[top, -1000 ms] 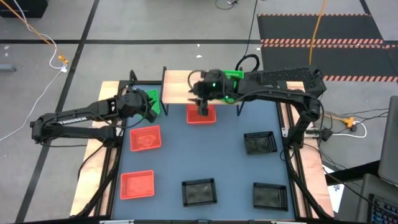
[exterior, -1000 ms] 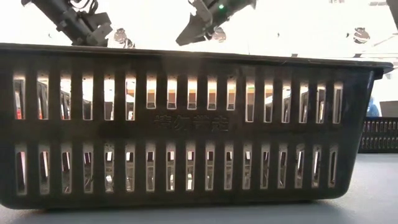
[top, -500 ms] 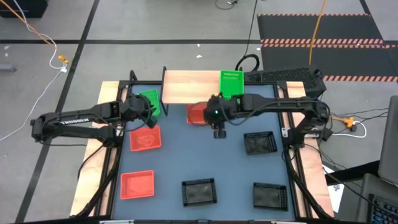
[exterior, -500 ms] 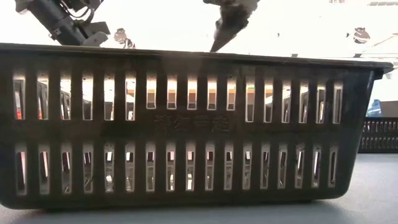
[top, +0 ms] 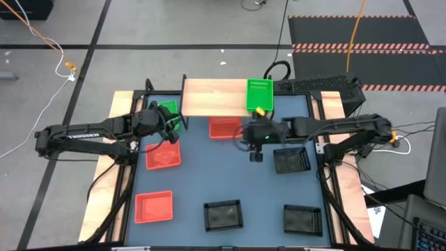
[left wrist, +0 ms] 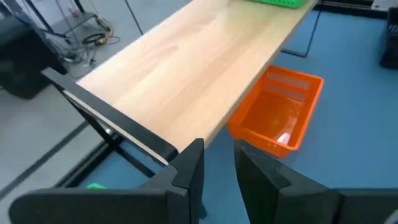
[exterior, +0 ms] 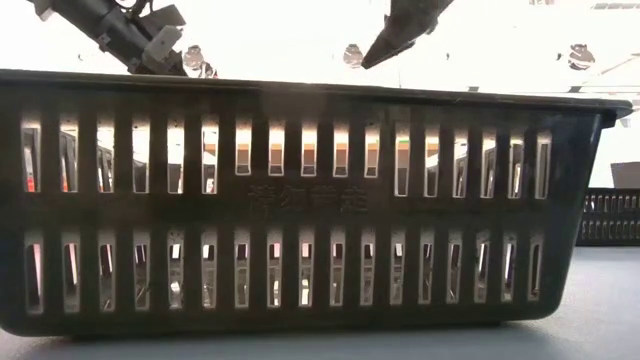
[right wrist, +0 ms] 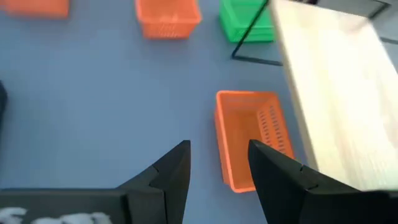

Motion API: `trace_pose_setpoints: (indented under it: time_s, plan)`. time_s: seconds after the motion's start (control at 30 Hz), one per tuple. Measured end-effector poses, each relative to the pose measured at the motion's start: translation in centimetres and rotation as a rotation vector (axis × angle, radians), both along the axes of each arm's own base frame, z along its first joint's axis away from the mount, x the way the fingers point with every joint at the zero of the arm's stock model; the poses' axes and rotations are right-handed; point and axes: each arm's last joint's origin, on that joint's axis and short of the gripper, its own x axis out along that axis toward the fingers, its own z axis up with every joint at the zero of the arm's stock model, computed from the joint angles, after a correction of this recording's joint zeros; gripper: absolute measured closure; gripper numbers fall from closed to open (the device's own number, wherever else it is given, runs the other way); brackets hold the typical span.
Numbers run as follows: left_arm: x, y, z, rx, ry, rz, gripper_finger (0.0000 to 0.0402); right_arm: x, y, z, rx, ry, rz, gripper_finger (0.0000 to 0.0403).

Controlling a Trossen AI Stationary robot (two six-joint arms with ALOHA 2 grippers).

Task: Stack baskets on shelf by color
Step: Adjust the shelf on the table

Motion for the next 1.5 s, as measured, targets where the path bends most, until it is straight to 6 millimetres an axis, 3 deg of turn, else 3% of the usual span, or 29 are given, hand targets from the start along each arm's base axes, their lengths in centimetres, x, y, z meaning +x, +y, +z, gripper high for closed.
trace_pose_setpoints:
  time_s: [0.27,0.47,0.67,0.83,1.17,1.33,1.5]
  plan:
    - [-0.1,2.5,0.8,0.067,-0.062,0.079,0.0309,-3.9,-0.1,-1.6,0.117,-0.067,-0.108,0.0245]
    - [0.8,4.0,-0.3,0.014,-0.021,0.043,0.0309,-4.7,-0.1,-2.7,0.157,-0.133,-0.121,0.0245]
    - [0.7,4.0,-1.6,-0.097,0.052,0.092,0.0309,-3.6,-0.2,-3.7,0.110,-0.198,-0.025,0.0245]
    - [0.6,3.3,-2.0,-0.161,0.081,0.115,0.0308,-1.4,-1.1,-5.0,0.031,-0.219,0.044,0.0245]
    - [1.2,3.4,-2.7,-0.183,0.106,0.162,0.0308,1.0,-1.2,-9.1,0.108,-0.087,0.131,0.0245]
    - [0.6,2.0,-1.8,-0.209,0.051,0.067,0.0308,0.6,-1.1,-9.3,0.106,-0.046,0.137,0.0245]
    - [-0.5,0.5,1.7,-0.114,-0.042,-0.116,0.0308,0.2,-1.1,-8.4,0.054,-0.072,0.175,0.0245]
